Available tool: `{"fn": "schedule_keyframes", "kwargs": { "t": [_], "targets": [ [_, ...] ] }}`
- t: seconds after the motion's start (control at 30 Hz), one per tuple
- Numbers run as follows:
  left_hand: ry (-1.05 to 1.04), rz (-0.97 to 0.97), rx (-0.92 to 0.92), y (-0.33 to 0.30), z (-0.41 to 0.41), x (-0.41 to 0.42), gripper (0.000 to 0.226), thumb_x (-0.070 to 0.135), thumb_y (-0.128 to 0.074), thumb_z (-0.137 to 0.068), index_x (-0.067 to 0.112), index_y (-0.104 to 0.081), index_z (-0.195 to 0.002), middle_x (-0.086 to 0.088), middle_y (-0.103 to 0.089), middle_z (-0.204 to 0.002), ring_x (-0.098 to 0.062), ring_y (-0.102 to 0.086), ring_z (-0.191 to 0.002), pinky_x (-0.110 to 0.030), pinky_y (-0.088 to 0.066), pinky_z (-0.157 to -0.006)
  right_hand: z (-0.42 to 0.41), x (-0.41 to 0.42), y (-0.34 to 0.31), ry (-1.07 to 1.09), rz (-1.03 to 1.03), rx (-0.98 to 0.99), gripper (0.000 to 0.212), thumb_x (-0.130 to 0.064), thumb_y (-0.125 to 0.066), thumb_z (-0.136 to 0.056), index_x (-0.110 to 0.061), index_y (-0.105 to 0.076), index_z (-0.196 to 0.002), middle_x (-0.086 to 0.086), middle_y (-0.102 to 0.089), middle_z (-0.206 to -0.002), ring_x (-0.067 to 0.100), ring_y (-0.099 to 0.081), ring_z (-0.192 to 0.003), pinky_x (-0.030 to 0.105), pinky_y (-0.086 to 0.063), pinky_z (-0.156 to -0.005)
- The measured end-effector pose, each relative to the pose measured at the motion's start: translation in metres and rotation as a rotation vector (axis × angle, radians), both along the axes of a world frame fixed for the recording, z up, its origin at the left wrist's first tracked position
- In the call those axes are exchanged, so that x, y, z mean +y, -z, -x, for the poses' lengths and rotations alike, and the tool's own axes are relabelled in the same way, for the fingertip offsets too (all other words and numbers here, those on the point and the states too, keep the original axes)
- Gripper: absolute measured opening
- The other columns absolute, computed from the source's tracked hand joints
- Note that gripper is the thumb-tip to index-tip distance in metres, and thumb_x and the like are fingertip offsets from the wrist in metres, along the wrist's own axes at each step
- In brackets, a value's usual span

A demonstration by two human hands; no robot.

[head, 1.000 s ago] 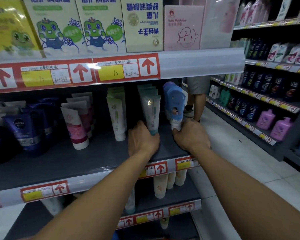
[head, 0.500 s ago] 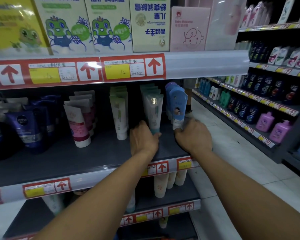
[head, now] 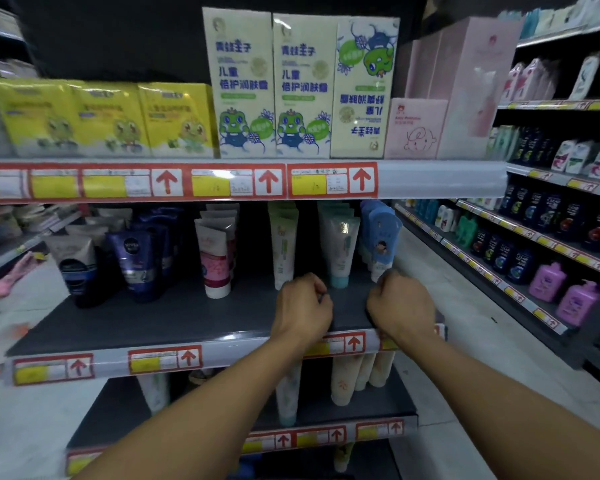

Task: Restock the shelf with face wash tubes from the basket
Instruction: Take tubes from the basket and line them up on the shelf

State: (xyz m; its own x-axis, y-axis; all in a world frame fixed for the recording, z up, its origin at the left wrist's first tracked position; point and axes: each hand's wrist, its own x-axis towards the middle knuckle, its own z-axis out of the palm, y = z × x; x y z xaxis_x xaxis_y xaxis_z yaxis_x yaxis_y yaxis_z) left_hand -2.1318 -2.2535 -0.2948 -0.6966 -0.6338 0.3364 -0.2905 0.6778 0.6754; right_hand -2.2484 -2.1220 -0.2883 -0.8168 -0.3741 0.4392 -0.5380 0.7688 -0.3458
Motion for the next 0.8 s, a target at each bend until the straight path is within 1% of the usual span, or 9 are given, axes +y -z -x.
{"fn": "schedule_keyframes", "kwargs": {
  "t": [0.1,0.2,0.3,0.37,0.43,0.5,0.57,0.67,0.8],
  "targets": [
    [-0.018,-0.006,0.015,-0.004,-0.032,-0.013,0.009,0.016,-0.063,-0.092,0.018,-0.07,-0.097,0.003,-0.072,-0.093,-0.016,-0.067,-0.088,-0.03,-0.056,-0.079,-0.022,-0.011,0.001,-0.047,-0.011,0.026,0.021,-0.035,-0.052,-0.093,-0.015,-0.056,-0.09,0.004,-0.06,-0.083,0.02,-0.051,-0.07,0.032,-0.042,-0.059],
    [-0.063,-0.027,0.023,-0.012,-0.066,-0.027,0.009,0.014,-0.06,-0.09,0.02,-0.067,-0.087,0.005,-0.071,-0.085,-0.018,-0.067,-0.084,-0.029,-0.053,-0.074,-0.046,-0.025,-0.003,-0.103,0.002,0.049,0.018,-0.031,-0.052,-0.091,-0.014,-0.058,-0.09,0.006,-0.062,-0.085,0.024,-0.051,-0.071,0.032,-0.038,-0.059],
    [-0.128,-0.047,0.019,-0.02,-0.098,-0.043,0.012,0.016,-0.059,-0.088,0.024,-0.066,-0.086,0.004,-0.071,-0.088,-0.022,-0.067,-0.086,-0.031,-0.054,-0.075,-0.071,-0.043,-0.007,-0.176,-0.002,0.05,0.017,-0.028,-0.053,-0.09,-0.012,-0.06,-0.09,0.008,-0.063,-0.087,0.026,-0.053,-0.073,0.032,-0.038,-0.06],
    [-0.177,-0.063,0.016,-0.025,-0.118,-0.053,0.014,0.017,-0.059,-0.087,0.028,-0.065,-0.084,0.001,-0.073,-0.09,-0.024,-0.067,-0.089,-0.03,-0.051,-0.076,-0.089,-0.058,-0.009,-0.222,-0.002,0.053,0.015,-0.026,-0.054,-0.089,-0.012,-0.061,-0.09,0.009,-0.064,-0.088,0.029,-0.059,-0.077,0.033,-0.041,-0.06],
    [-0.222,-0.082,0.02,-0.028,-0.136,-0.064,0.013,0.017,-0.06,-0.086,0.028,-0.064,-0.082,0.002,-0.072,-0.088,-0.025,-0.066,-0.09,-0.029,-0.047,-0.074,-0.107,-0.074,-0.01,-0.26,-0.006,0.06,0.016,-0.026,-0.053,-0.087,-0.012,-0.06,-0.089,0.009,-0.065,-0.089,0.032,-0.063,-0.083,0.035,-0.043,-0.062],
    [-0.254,-0.103,0.027,-0.031,-0.153,-0.076,0.01,0.018,-0.06,-0.085,0.026,-0.066,-0.082,0.005,-0.07,-0.085,-0.025,-0.065,-0.088,-0.028,-0.044,-0.073,-0.125,-0.092,-0.011,-0.293,-0.007,0.063,0.018,-0.027,-0.054,-0.086,-0.011,-0.062,-0.089,0.009,-0.066,-0.091,0.033,-0.064,-0.086,0.035,-0.044,-0.063],
    [-0.276,-0.107,0.034,-0.032,-0.169,-0.088,0.009,0.019,-0.061,-0.085,0.025,-0.068,-0.086,0.005,-0.07,-0.087,-0.024,-0.065,-0.087,-0.028,-0.044,-0.072,-0.142,-0.109,-0.011,-0.341,-0.004,0.062,0.017,-0.027,-0.054,-0.086,-0.012,-0.062,-0.088,0.009,-0.066,-0.09,0.031,-0.063,-0.083,0.033,-0.043,-0.061],
    [-0.326,-0.101,0.044,-0.033,-0.191,-0.108,0.012,0.018,-0.061,-0.085,0.025,-0.07,-0.09,0.005,-0.069,-0.086,-0.023,-0.064,-0.087,-0.027,-0.043,-0.074,-0.169,-0.135,-0.011,-0.407,-0.008,0.066,0.013,-0.027,-0.053,-0.086,-0.014,-0.055,-0.082,0.007,-0.065,-0.086,0.028,-0.062,-0.079,0.031,-0.036,-0.058],
    [-0.386,-0.098,0.055,-0.03,-0.215,-0.139,0.013,0.017,-0.06,-0.085,0.024,-0.07,-0.09,0.006,-0.066,-0.082,-0.022,-0.058,-0.081,-0.028,-0.042,-0.073,-0.2,-0.174,-0.013,-0.454,-0.008,0.027,0.018,-0.027,-0.054,-0.086,-0.012,-0.063,-0.088,0.007,-0.067,-0.091,0.029,-0.064,-0.084,0.031,-0.039,-0.06]
  ]
}}
